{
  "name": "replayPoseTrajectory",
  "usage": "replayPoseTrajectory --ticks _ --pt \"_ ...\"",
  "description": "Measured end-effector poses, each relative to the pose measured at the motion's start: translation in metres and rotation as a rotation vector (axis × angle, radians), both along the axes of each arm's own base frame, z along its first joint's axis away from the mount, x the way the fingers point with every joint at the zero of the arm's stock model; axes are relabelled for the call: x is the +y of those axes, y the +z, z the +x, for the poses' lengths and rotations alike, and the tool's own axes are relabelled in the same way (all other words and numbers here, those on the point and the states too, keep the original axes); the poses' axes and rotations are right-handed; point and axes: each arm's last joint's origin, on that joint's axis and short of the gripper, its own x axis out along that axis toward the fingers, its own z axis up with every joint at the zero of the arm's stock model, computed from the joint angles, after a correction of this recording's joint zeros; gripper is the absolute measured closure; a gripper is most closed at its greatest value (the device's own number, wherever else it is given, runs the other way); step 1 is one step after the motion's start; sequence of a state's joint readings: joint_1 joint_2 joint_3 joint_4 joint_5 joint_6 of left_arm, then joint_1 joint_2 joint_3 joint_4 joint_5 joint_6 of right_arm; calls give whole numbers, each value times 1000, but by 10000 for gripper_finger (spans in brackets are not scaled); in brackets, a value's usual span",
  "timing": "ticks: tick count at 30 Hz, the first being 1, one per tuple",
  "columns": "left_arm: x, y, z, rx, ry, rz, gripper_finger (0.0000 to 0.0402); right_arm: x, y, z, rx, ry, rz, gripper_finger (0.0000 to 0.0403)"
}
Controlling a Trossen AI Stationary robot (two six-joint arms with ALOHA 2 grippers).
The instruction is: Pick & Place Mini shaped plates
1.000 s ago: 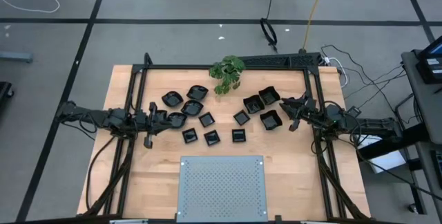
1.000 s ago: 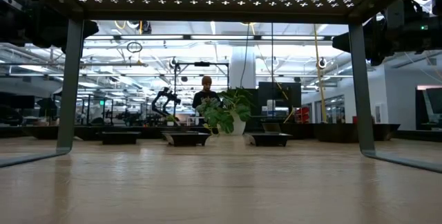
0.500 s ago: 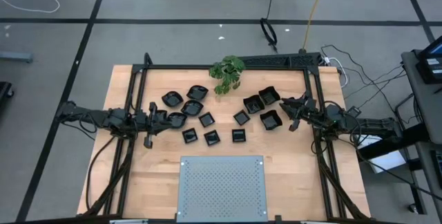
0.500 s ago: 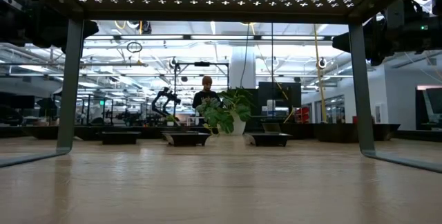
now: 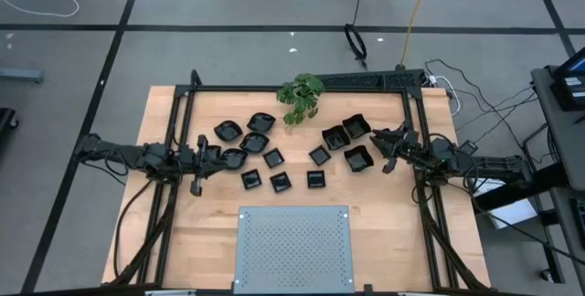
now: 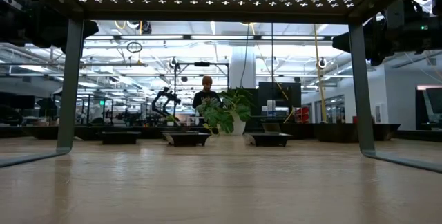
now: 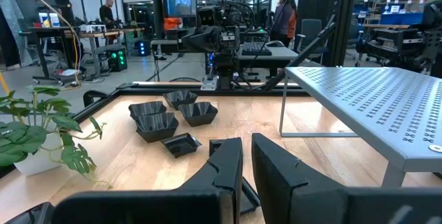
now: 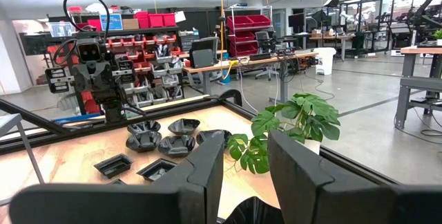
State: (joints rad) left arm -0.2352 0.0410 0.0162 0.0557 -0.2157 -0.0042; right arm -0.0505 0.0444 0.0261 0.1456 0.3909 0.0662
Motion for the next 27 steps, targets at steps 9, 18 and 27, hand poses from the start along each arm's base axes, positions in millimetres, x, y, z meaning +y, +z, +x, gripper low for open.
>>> replayPoseTrajectory --ticks 9,18,27 --pt "0 0 0 0 0 0 366 0 0 0 -1 0 0 303" --pt "0 0 0 0 0 0 366 0 5 -1 -57 0 8 303" --pt "0 0 0 0 0 0 366 1 14 -2 -240 74 197 296"
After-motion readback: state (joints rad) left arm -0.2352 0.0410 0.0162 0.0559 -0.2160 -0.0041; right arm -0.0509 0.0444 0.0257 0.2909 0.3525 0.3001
